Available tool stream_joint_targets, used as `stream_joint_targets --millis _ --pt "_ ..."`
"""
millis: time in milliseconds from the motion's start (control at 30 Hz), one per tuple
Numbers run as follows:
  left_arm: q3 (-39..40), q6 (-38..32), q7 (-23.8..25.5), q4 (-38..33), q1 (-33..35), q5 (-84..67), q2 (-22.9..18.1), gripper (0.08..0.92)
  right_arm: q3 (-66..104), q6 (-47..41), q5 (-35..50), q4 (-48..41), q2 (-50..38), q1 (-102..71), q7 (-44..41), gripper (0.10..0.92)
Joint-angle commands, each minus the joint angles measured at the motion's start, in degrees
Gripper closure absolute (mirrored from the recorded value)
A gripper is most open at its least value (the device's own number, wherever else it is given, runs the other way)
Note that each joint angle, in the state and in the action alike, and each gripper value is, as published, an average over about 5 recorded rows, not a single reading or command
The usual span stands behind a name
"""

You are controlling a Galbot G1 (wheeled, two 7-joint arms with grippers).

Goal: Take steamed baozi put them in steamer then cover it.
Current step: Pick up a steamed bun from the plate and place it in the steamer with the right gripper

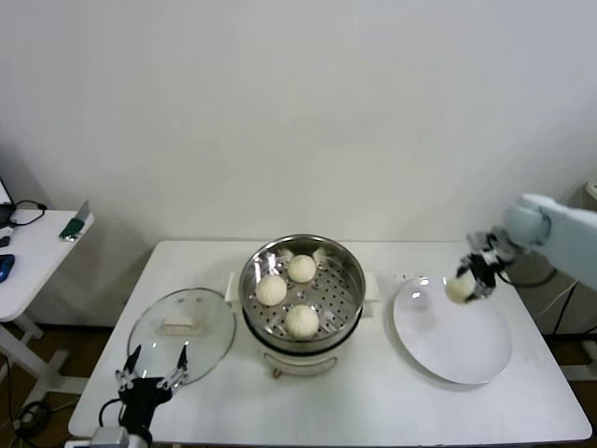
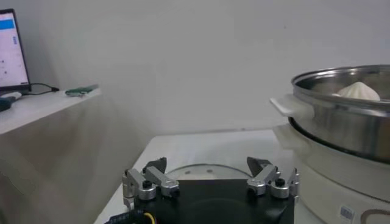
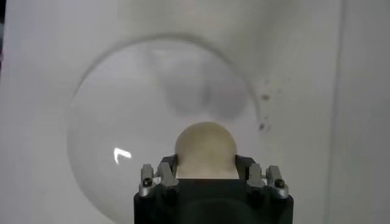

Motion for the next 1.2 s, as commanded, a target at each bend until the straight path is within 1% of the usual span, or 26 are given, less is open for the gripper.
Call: stream_joint_targets --millis 33,200,333,600,900,1200 --pt "0.67 0.25 0.04 -0.24 -0.35 0.14 -0.06 0.177 -16.23 -7.7 21.5 18.9 8.5 31.57 1.65 0.389" --pt "0.93 0.29 0.04 -0.28 -0.57 0.07 0.06 0.177 -12.02 -14.34 30.8 25.82 14.85 32.03 7.54 0.389" --pt "0.86 0.27 0.06 -0.24 -0.45 0.0 0.3 0.177 -9.88 -16.86 31.94 27.12 19.63 28.02 10.72 0.389" --pt "-0.05 0.31 0.07 -0.27 -0.22 -0.95 0.85 0.177 -9.41 -18.29 25.99 22.01 25.93 16.06 13.79 0.388" --pt "-0.4 0.47 0.12 0.17 -0.6 -1.26 0.96 0.177 -9.57 -18.42 17.2 15.68 27.6 7.97 14.71 0.389" --pt "-0.53 0.35 0.11 0.57 -0.85 -1.47 0.97 0.177 -9.18 -18.38 15.5 12.54 27.48 5.14 15.3 0.389"
